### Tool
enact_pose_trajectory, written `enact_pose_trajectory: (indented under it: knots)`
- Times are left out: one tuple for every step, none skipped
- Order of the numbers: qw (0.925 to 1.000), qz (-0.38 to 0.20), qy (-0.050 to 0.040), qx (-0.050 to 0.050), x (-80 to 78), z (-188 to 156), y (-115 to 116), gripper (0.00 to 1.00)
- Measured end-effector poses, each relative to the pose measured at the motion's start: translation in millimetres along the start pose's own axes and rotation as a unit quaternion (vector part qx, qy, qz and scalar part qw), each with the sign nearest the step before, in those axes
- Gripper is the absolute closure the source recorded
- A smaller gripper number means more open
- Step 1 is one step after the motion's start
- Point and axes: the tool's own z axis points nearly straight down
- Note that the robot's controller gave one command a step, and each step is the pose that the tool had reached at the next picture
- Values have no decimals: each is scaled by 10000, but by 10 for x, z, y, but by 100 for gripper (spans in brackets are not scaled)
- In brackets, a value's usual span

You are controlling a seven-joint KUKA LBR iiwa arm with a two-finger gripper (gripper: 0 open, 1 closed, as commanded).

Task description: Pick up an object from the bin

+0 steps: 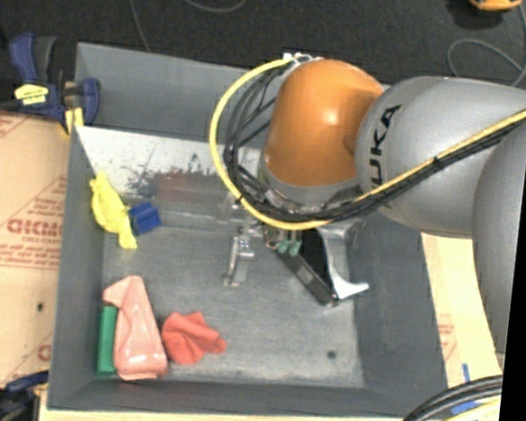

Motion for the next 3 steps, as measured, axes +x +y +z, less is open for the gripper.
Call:
enact_pose_trajectory:
  knots:
    - [10000,12,-41,-5,-16,-50,-5,0]
    - [9995,-315,-42,4,358,654,72,0]
    - [10000,-69,-9,-4,732,743,199,0]
